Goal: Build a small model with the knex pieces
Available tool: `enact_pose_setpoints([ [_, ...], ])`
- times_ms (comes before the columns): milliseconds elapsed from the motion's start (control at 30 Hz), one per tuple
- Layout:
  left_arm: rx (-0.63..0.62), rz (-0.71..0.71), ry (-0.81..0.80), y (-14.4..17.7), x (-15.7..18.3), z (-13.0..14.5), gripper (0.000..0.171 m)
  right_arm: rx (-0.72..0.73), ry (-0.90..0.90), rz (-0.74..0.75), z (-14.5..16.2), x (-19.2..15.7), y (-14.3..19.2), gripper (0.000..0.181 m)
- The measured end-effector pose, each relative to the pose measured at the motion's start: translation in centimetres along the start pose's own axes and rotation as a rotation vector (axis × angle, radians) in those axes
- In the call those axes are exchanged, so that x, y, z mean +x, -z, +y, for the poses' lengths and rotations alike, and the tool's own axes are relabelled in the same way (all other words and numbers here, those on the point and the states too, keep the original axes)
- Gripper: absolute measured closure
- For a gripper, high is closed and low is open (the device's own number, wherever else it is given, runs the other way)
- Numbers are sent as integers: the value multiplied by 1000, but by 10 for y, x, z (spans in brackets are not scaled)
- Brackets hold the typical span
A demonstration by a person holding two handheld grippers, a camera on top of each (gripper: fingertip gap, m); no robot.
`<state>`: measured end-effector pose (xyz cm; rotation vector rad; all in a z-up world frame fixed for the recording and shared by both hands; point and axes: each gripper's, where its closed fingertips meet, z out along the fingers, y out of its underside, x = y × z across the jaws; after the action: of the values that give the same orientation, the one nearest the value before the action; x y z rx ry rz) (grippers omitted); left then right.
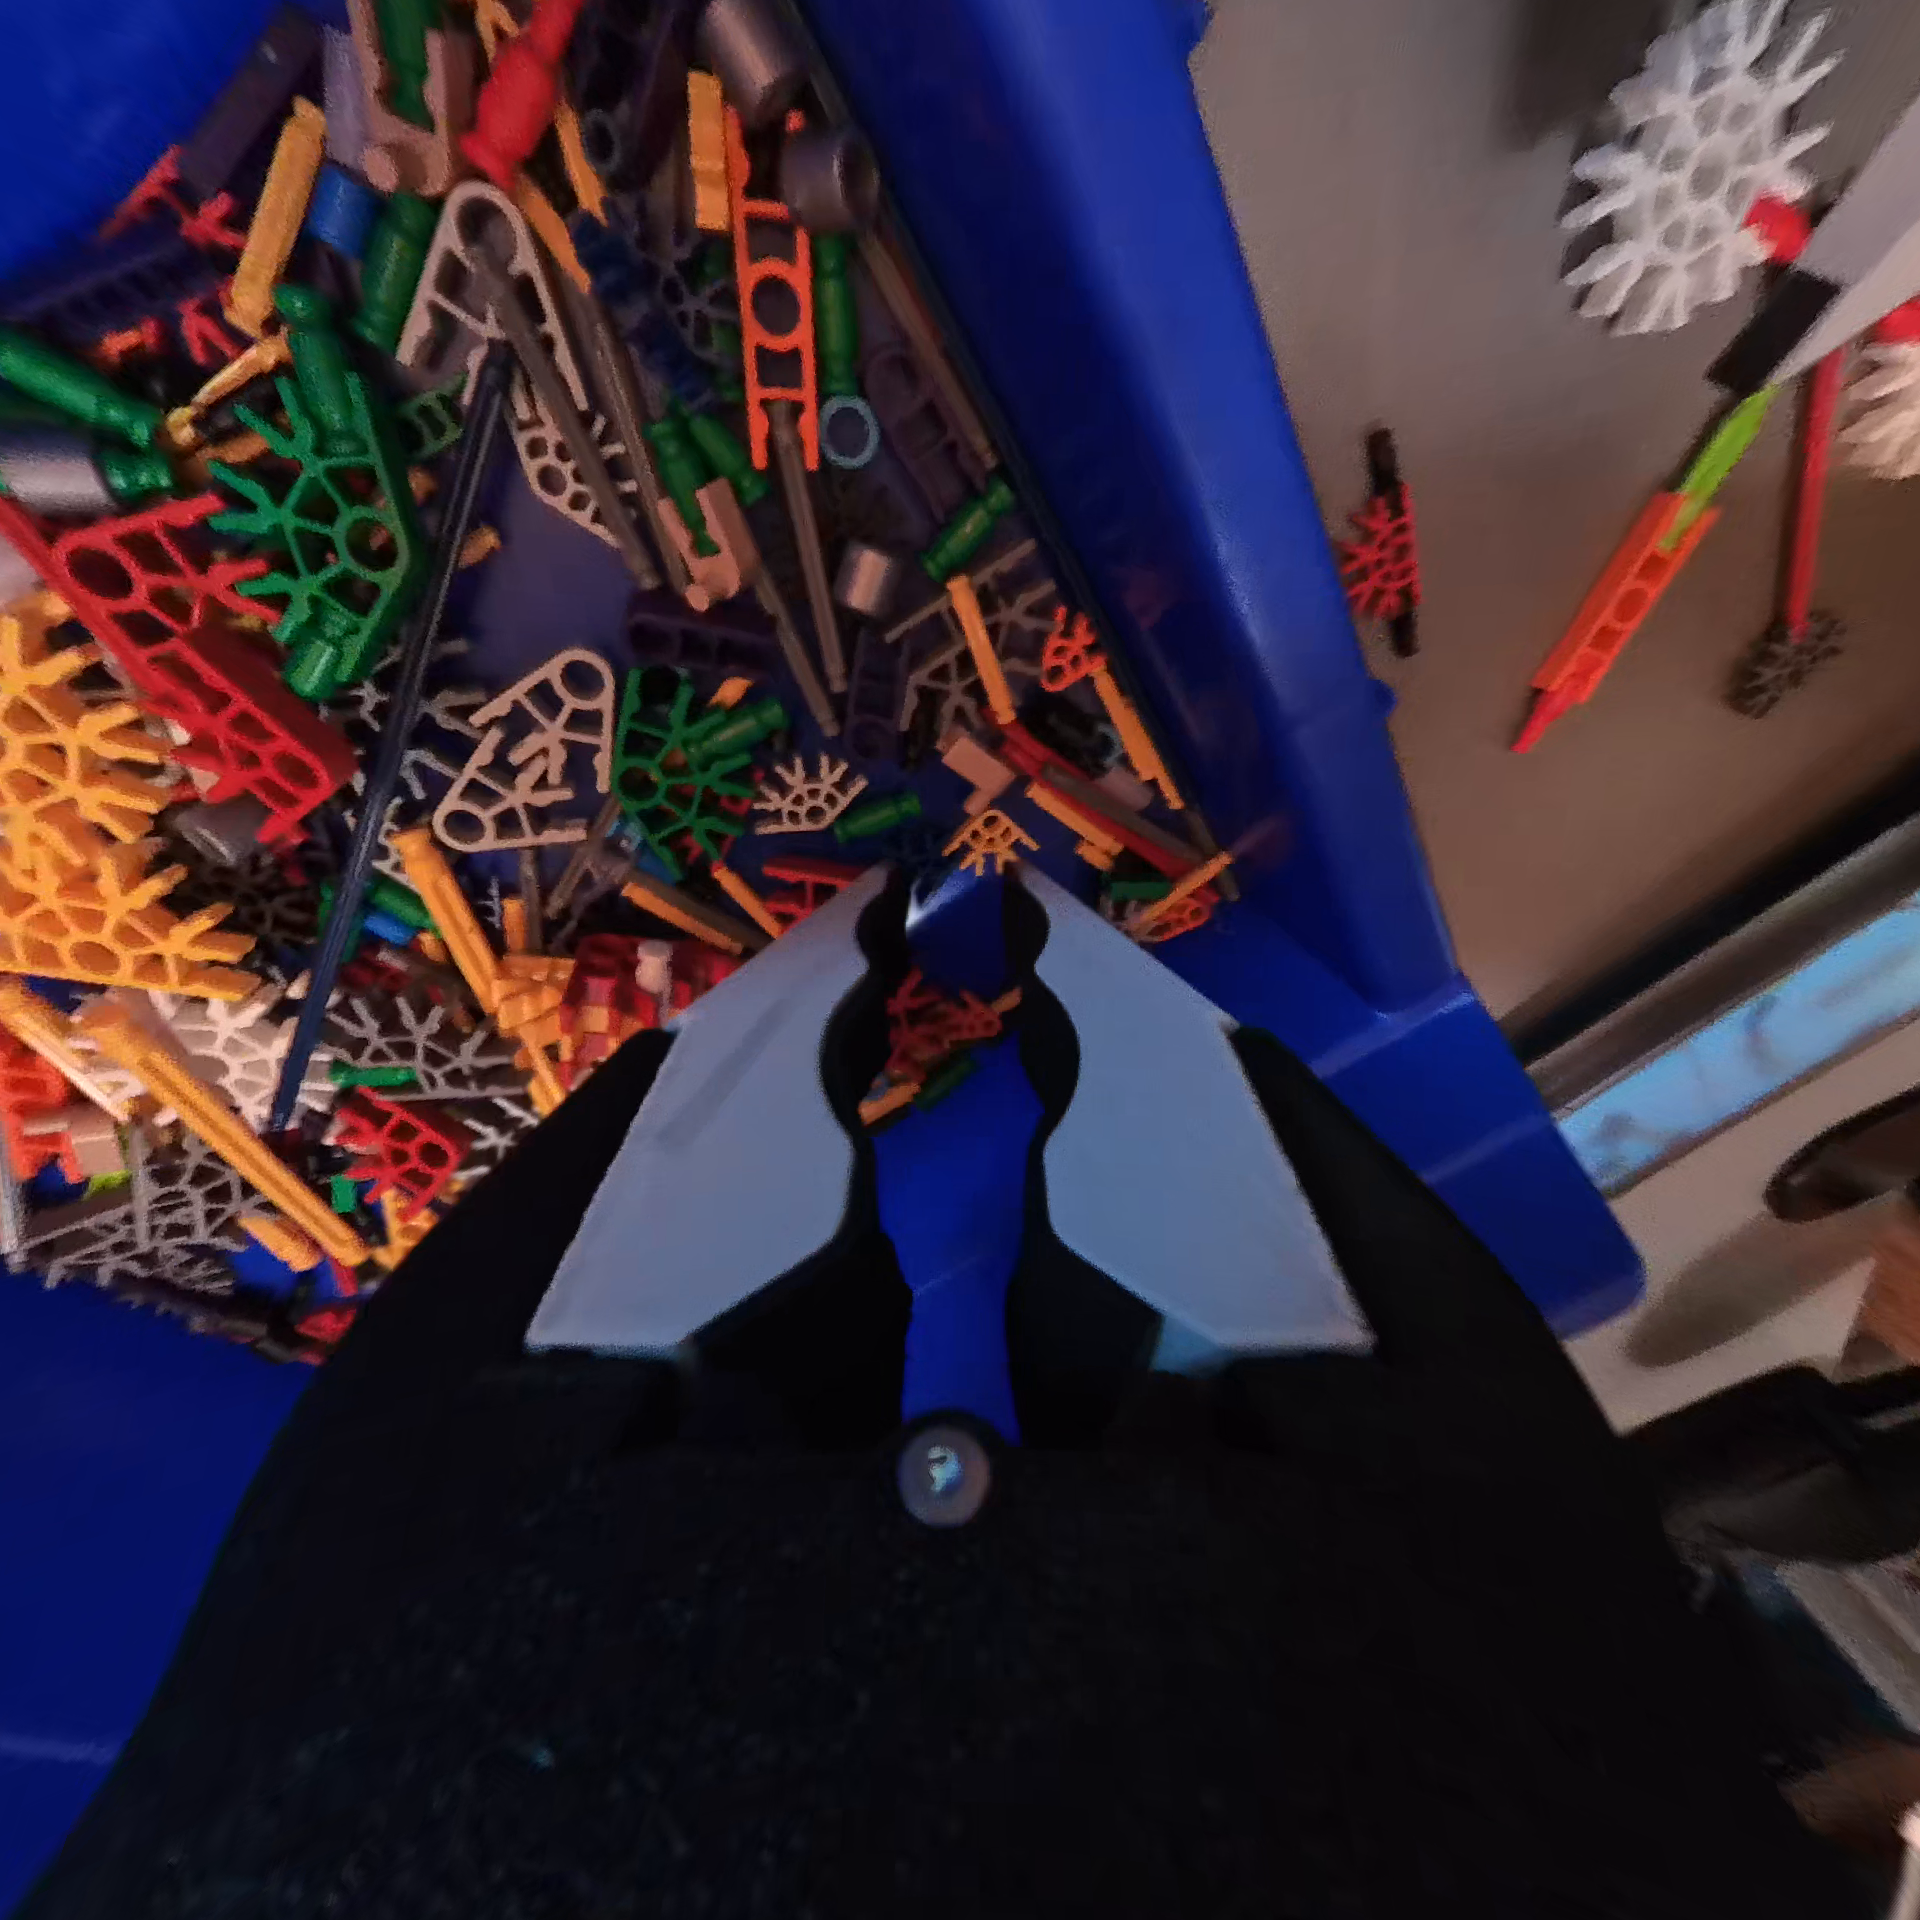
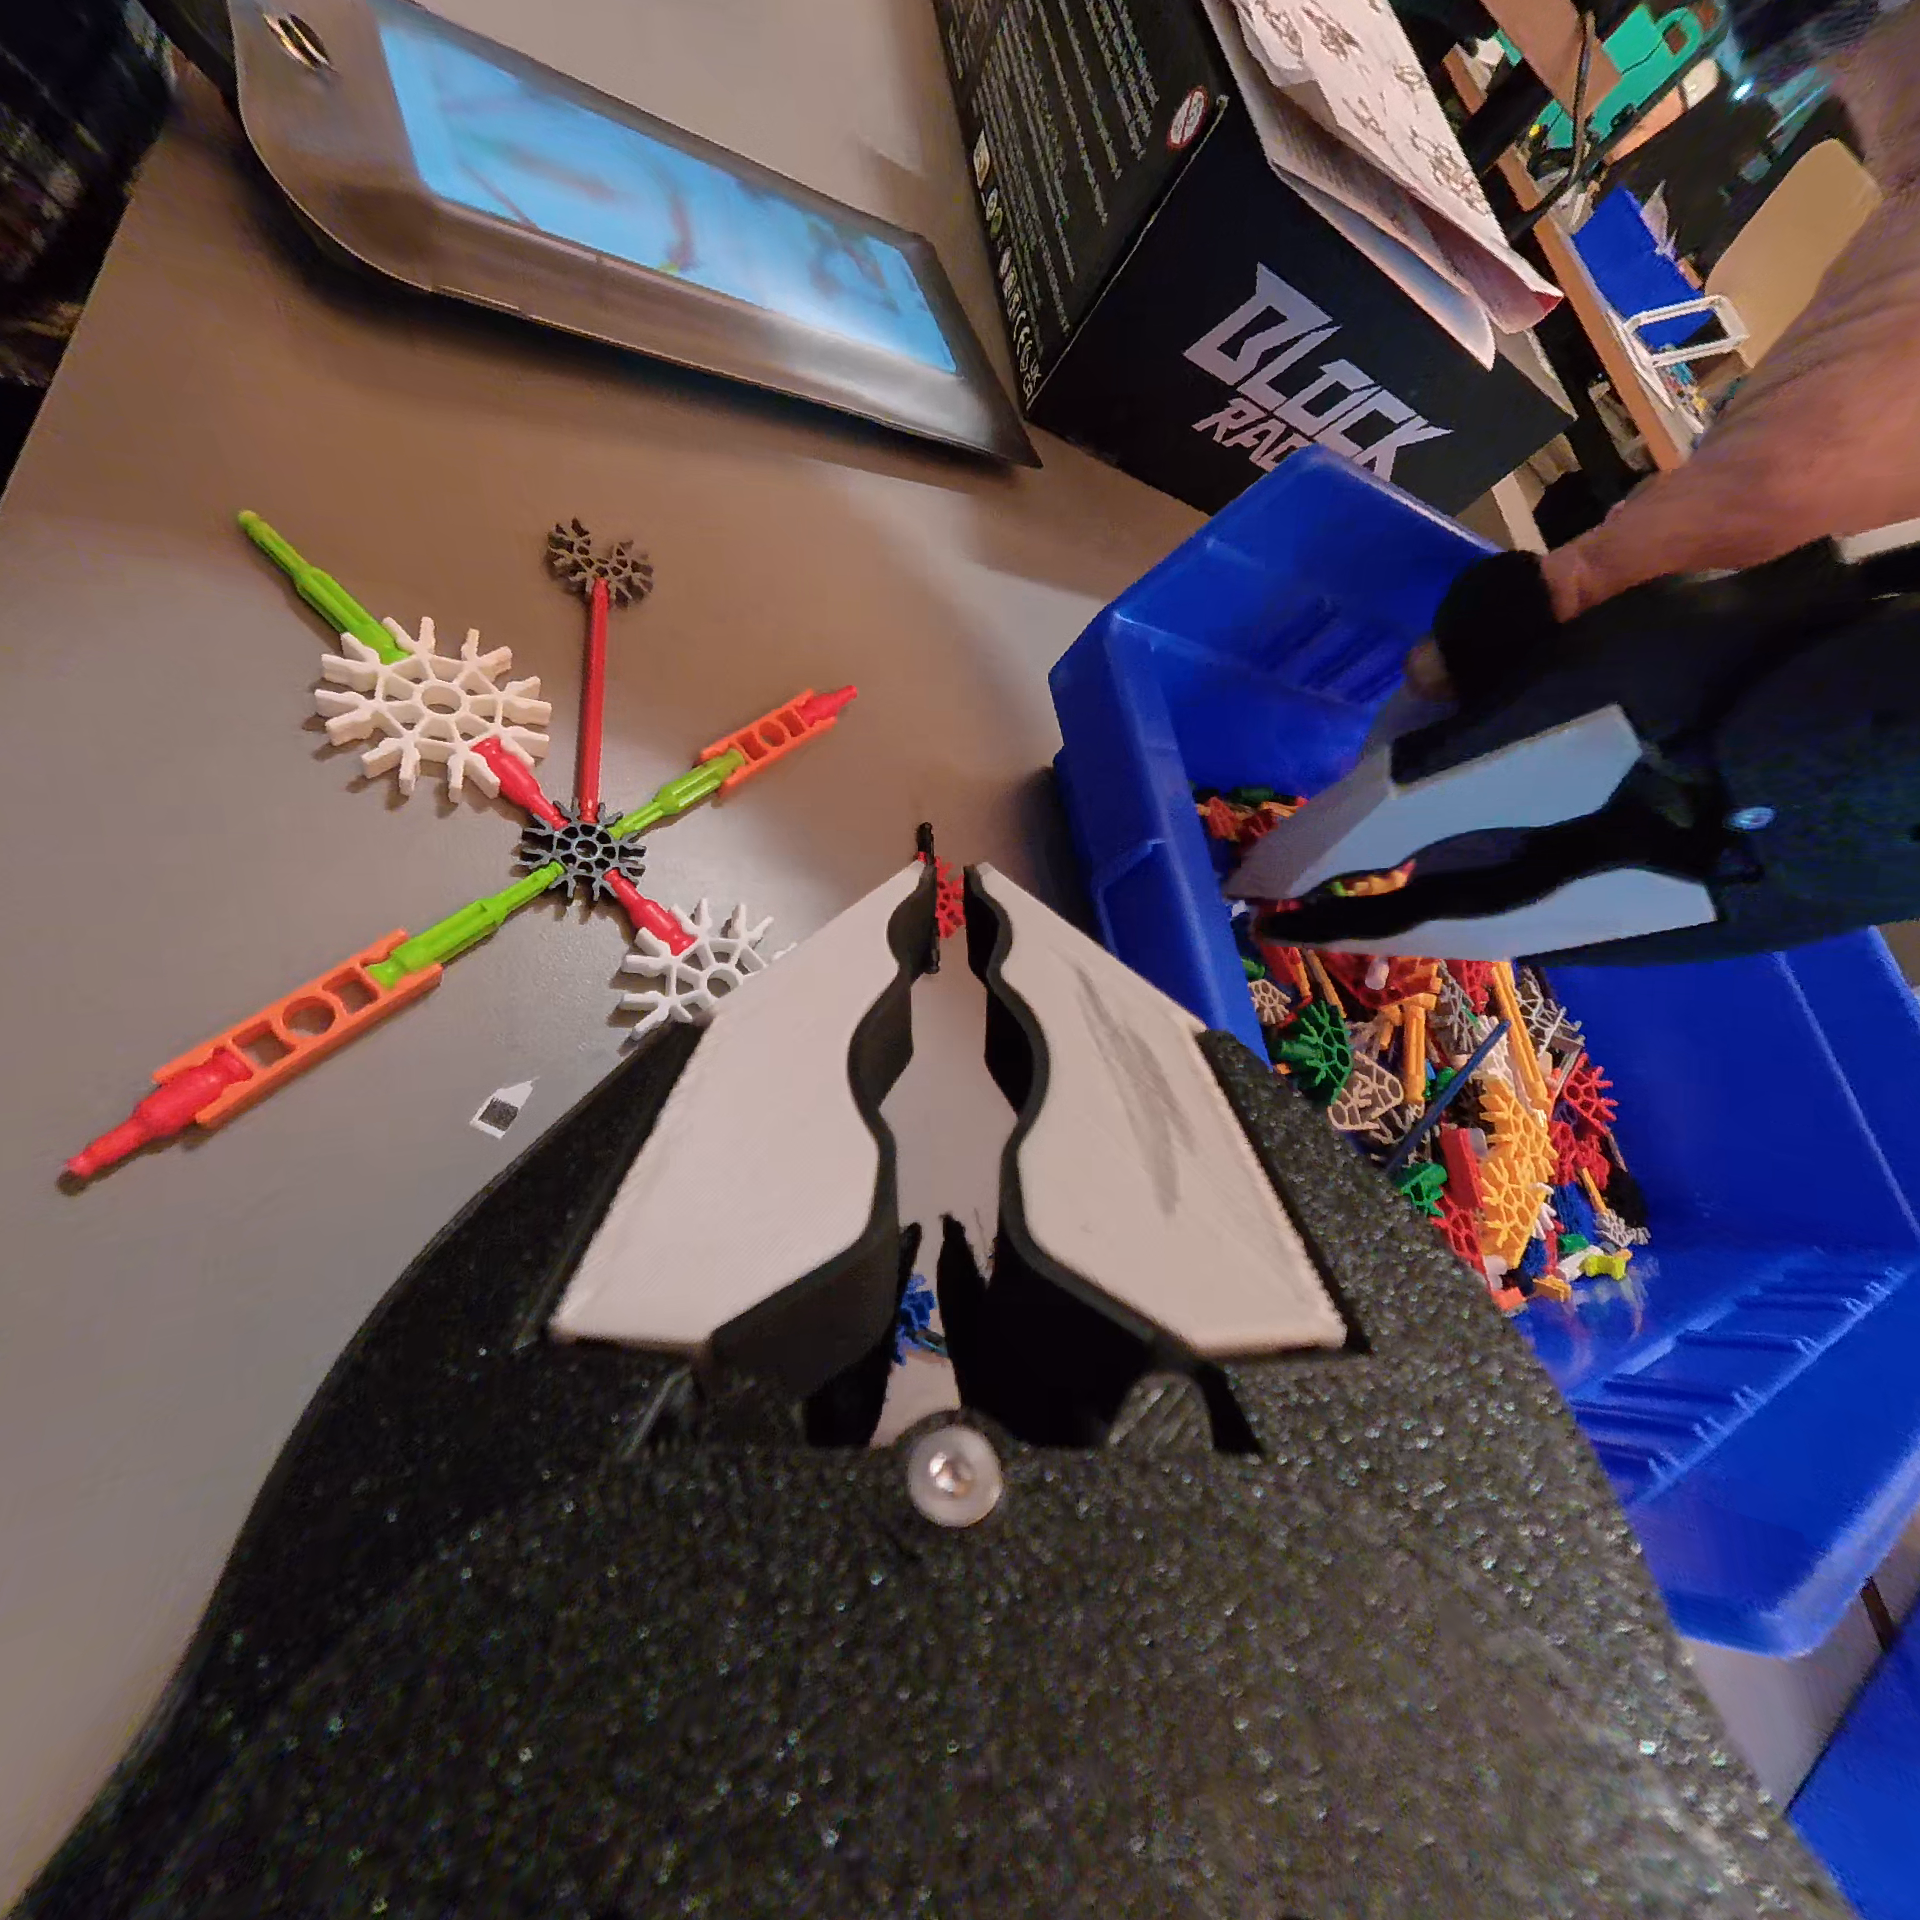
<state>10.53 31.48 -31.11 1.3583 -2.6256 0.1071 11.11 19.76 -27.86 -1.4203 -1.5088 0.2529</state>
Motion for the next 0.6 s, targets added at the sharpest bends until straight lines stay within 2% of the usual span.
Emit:
enact_pose_setpoints([
  [100,-27,-48,-31,-6,-5,2,147,1,-1,2,0,1,0,177],
  [200,-17,-89,-29,-8,-14,0,132,-1,-2,4,1,1,0,177],
  [267,-33,-116,-54,-9,-18,1,135,-1,-3,6,1,2,1,177],
  [500,-114,-72,-75,-8,-7,14,148,7,0,13,-1,3,3,177],
  [600,-77,-70,-93,-8,-4,6,148,7,2,14,-2,3,3,177],
])
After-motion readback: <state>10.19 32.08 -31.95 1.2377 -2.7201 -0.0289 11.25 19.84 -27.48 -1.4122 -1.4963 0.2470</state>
